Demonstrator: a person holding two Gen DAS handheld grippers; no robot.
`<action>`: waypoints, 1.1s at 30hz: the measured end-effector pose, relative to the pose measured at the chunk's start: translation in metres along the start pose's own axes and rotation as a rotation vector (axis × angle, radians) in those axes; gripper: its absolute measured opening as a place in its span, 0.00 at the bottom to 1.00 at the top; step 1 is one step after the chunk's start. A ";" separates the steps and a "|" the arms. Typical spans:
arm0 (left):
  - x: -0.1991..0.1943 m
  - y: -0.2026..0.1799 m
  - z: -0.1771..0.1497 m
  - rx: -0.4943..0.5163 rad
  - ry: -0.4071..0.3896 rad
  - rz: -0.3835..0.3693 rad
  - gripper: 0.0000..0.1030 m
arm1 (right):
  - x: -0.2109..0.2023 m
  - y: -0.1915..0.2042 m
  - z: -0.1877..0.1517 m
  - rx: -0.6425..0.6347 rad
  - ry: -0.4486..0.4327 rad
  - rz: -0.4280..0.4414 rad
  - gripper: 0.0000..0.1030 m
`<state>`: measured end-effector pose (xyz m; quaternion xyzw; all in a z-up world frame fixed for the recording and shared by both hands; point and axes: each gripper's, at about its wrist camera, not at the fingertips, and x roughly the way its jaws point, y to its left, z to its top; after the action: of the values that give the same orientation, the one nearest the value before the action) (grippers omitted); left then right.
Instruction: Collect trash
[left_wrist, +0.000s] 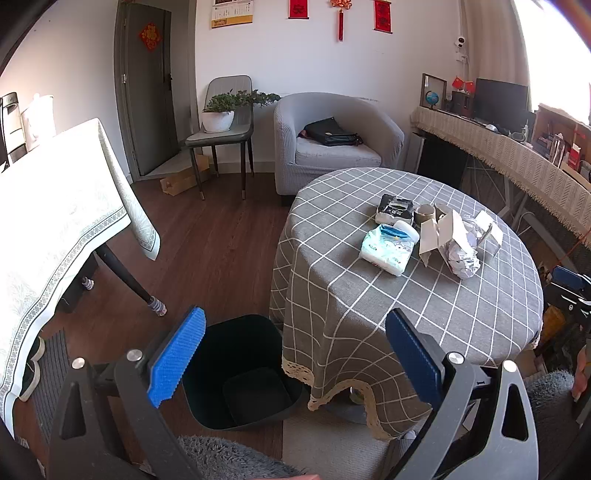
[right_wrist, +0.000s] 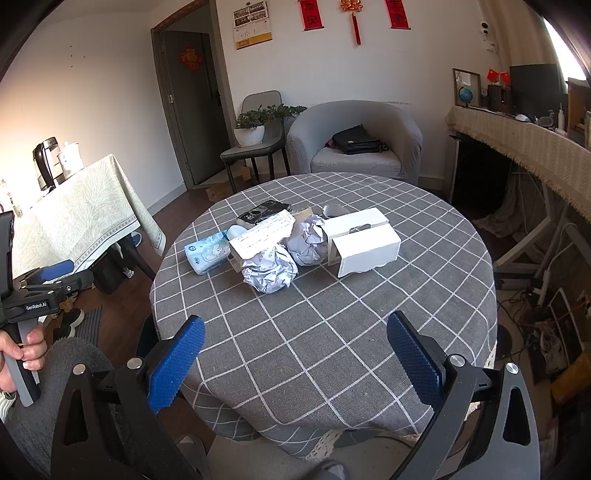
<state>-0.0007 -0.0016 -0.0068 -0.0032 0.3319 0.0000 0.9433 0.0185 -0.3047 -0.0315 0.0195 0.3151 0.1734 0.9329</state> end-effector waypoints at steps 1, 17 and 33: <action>0.000 -0.001 -0.001 0.000 -0.001 0.000 0.97 | 0.000 0.000 0.000 0.000 0.000 0.000 0.97; 0.000 0.001 0.001 -0.004 0.007 -0.001 0.97 | 0.000 0.001 0.002 0.001 0.001 0.000 0.97; 0.001 0.001 0.001 -0.002 0.009 -0.001 0.97 | 0.000 0.000 0.002 0.002 0.001 0.001 0.97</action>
<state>0.0004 -0.0007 -0.0065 -0.0045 0.3363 0.0000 0.9418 0.0198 -0.3041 -0.0302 0.0203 0.3158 0.1735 0.9326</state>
